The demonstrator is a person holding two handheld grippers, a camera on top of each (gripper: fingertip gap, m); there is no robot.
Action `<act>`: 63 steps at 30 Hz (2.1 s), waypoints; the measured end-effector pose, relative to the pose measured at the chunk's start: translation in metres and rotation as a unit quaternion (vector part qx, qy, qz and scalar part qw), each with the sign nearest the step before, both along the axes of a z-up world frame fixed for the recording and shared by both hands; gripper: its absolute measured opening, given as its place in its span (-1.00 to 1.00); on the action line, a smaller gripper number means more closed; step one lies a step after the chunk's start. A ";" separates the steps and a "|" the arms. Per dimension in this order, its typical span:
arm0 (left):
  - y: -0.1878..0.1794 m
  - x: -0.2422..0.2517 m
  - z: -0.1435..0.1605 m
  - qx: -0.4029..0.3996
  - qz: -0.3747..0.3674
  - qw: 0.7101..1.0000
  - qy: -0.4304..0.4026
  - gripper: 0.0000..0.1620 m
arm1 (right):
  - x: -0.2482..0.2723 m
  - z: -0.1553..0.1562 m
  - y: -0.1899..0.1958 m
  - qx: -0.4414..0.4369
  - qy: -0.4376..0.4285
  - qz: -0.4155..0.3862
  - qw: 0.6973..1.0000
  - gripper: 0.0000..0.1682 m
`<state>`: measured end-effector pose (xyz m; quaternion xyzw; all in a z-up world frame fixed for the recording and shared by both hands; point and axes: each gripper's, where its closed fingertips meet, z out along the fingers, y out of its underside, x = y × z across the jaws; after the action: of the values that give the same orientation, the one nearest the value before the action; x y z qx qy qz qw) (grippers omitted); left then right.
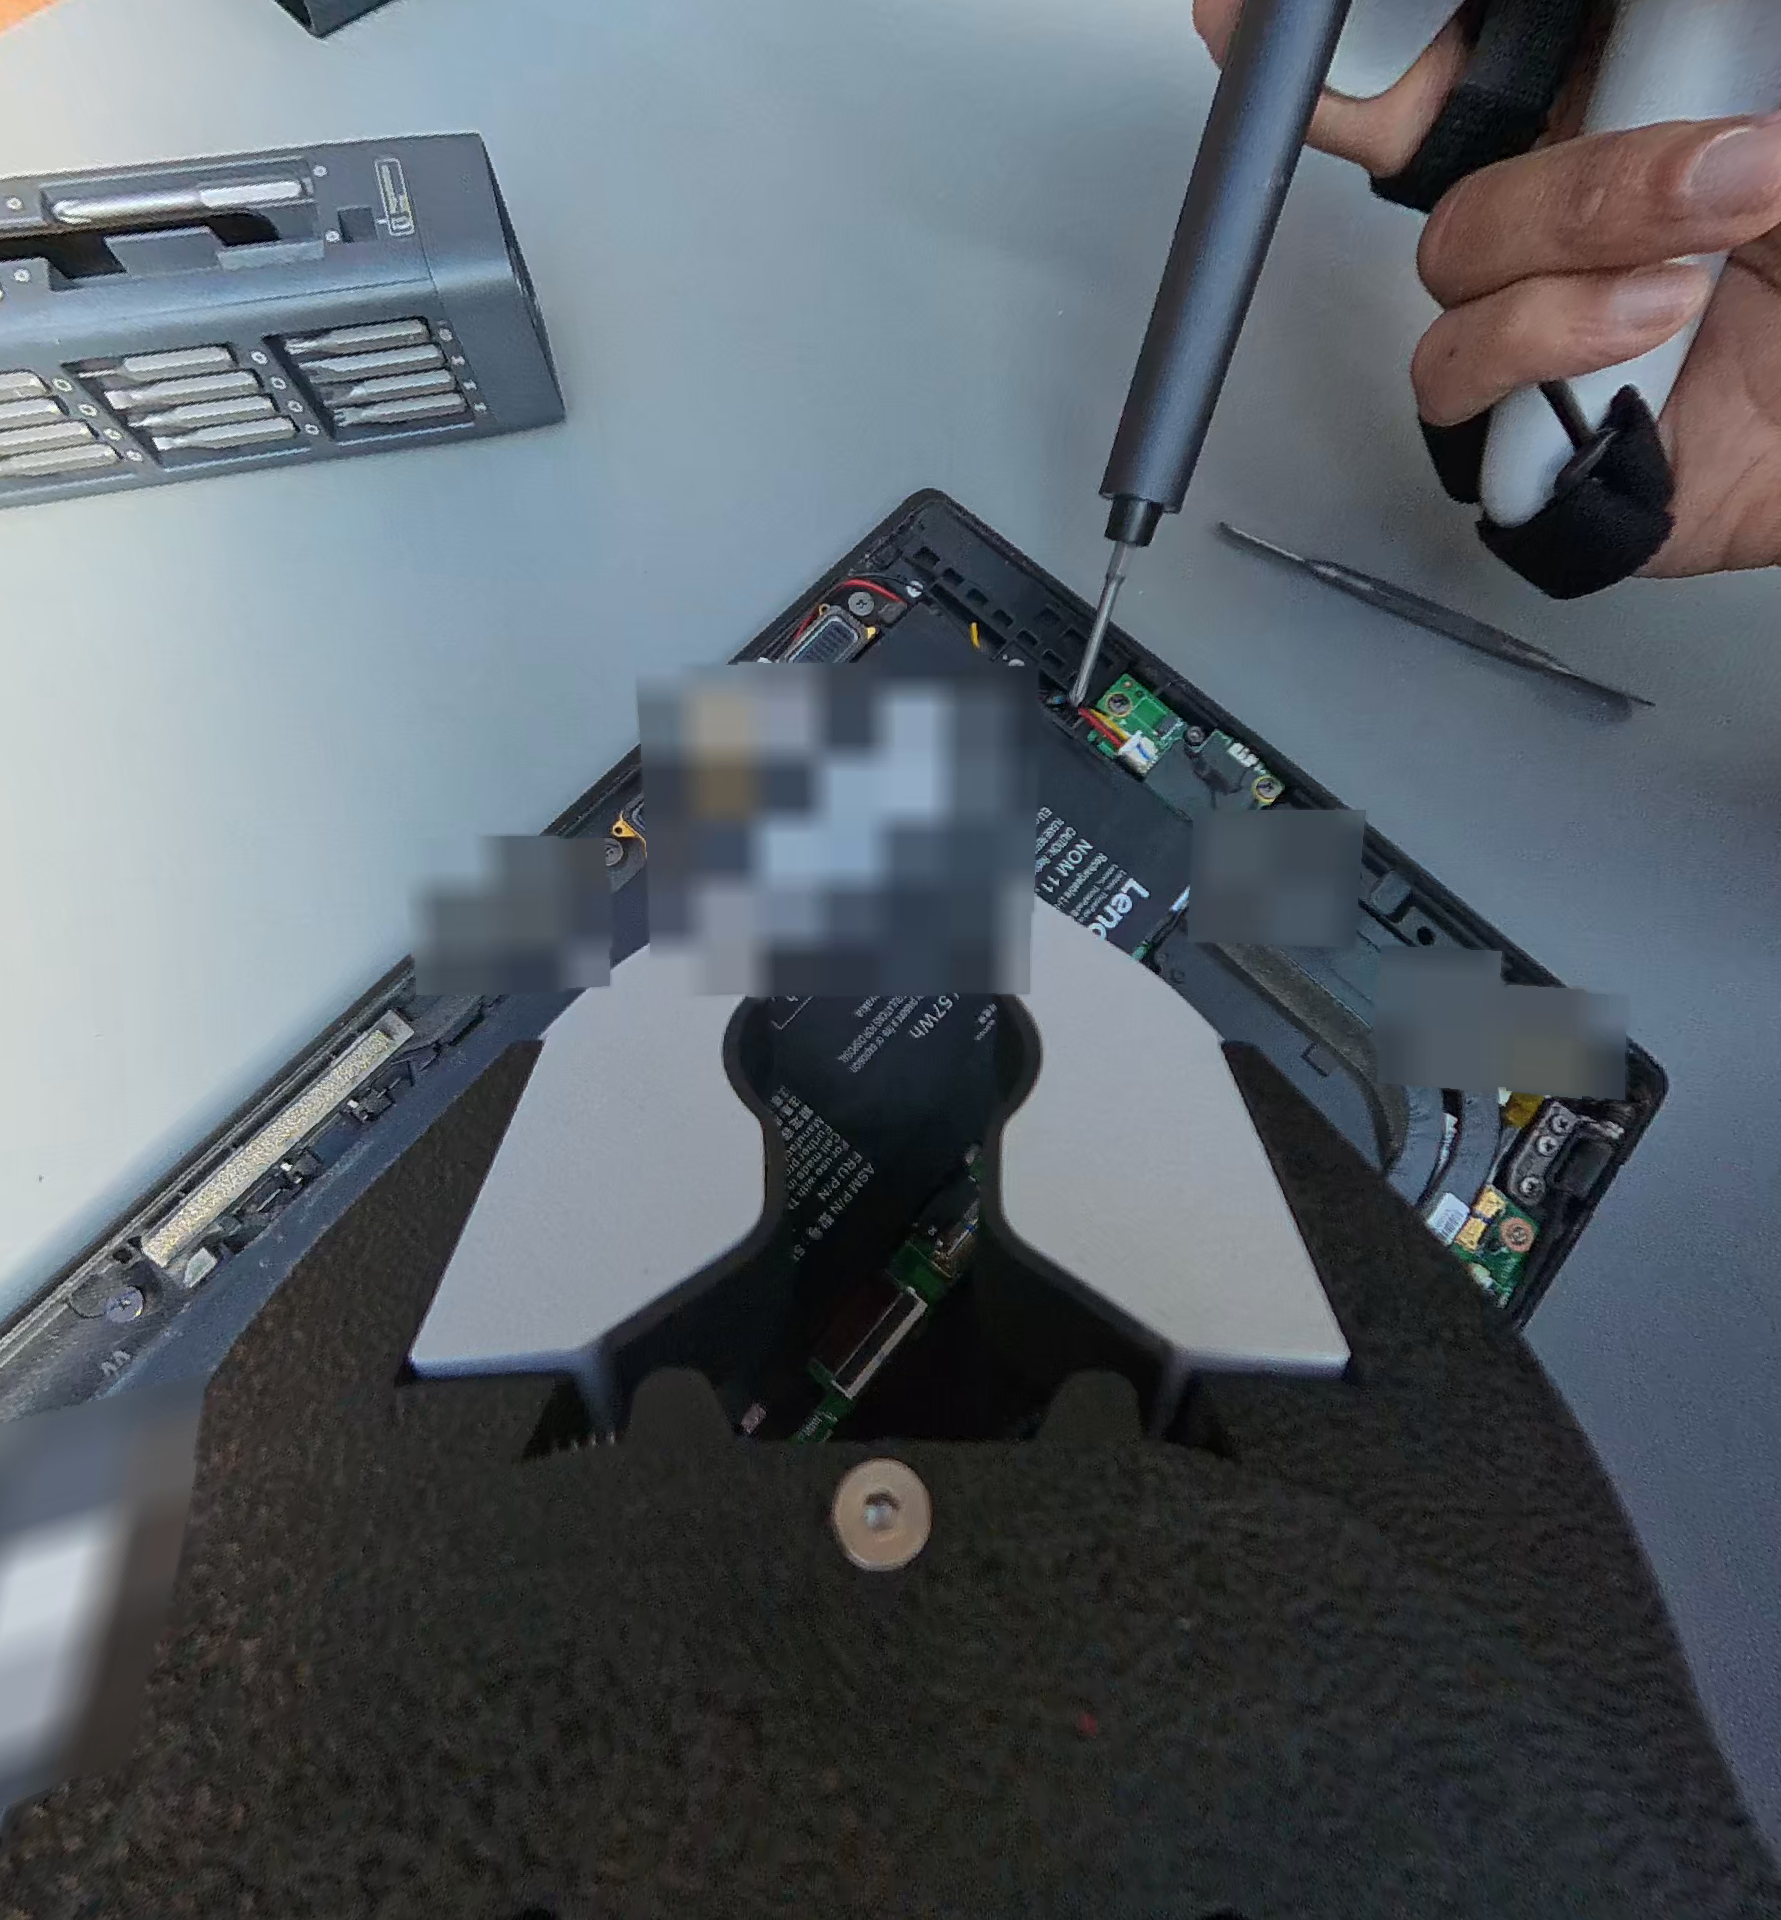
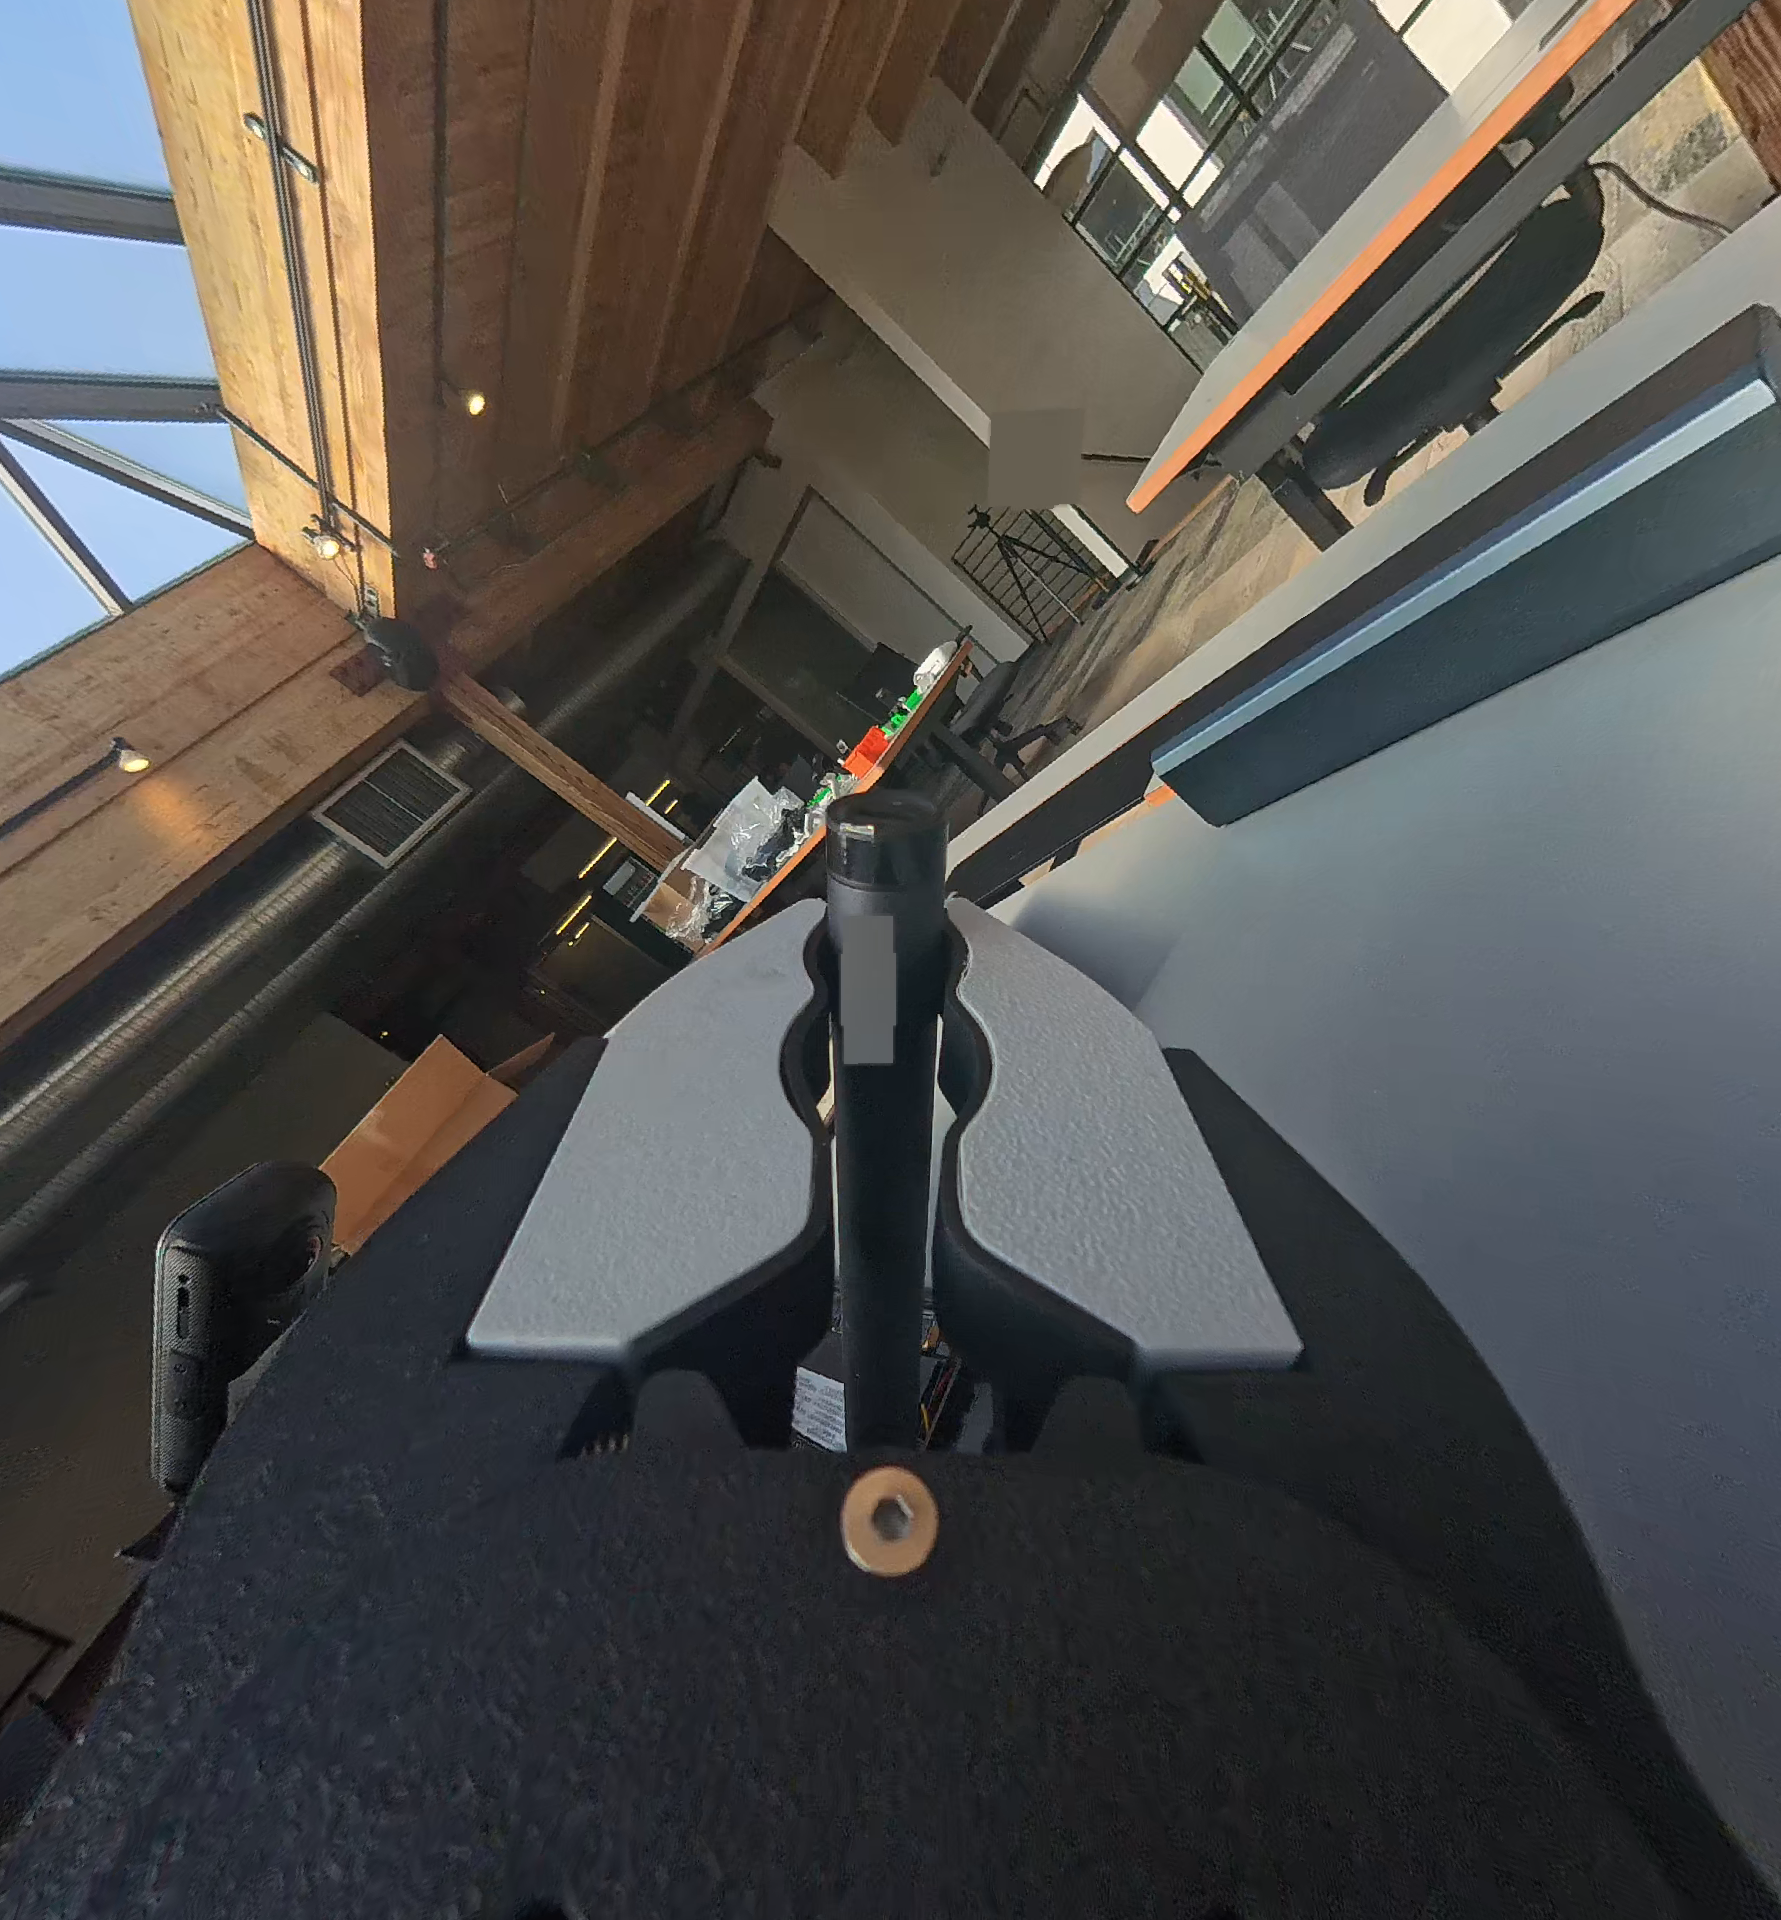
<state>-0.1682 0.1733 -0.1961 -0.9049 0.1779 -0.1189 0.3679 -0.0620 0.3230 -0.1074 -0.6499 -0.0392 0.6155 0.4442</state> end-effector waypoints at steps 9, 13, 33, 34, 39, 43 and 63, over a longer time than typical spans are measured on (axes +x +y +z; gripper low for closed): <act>0.001 0.004 0.000 0.001 -0.010 1.000 -0.001 -0.56 | -0.002 0.002 -0.001 -0.002 -0.008 0.005 1.000 -0.82; 0.002 0.005 0.001 0.003 -0.013 1.000 -0.002 -0.55 | -0.003 0.004 -0.003 0.001 -0.022 0.007 1.000 -0.82; -0.002 0.004 0.008 0.053 -0.061 0.996 0.026 -0.61 | -0.035 0.019 -0.012 0.039 -0.155 0.027 0.987 -0.82; -0.002 0.003 0.011 0.067 -0.064 0.995 0.033 -0.63 | -0.037 0.017 -0.011 0.032 -0.170 0.027 0.985 -0.82; -0.009 -0.004 0.015 0.108 -0.084 0.990 0.043 -0.69 | -0.049 0.008 -0.003 0.008 -0.229 0.033 0.973 -0.82; -0.018 -0.014 -0.001 0.042 -0.073 0.996 0.018 -0.72 | -0.062 0.011 -0.003 0.010 -0.255 0.045 0.966 -0.82; 0.010 -0.012 0.035 0.085 -0.069 0.990 -0.084 -0.69 | -0.061 0.093 -0.059 0.093 -0.162 0.065 0.980 -0.83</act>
<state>-0.1798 0.1838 -0.1614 -0.8428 0.2175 -0.2040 0.4481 -0.1227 0.2642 -0.0145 -0.6928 -0.2099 0.5231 0.4498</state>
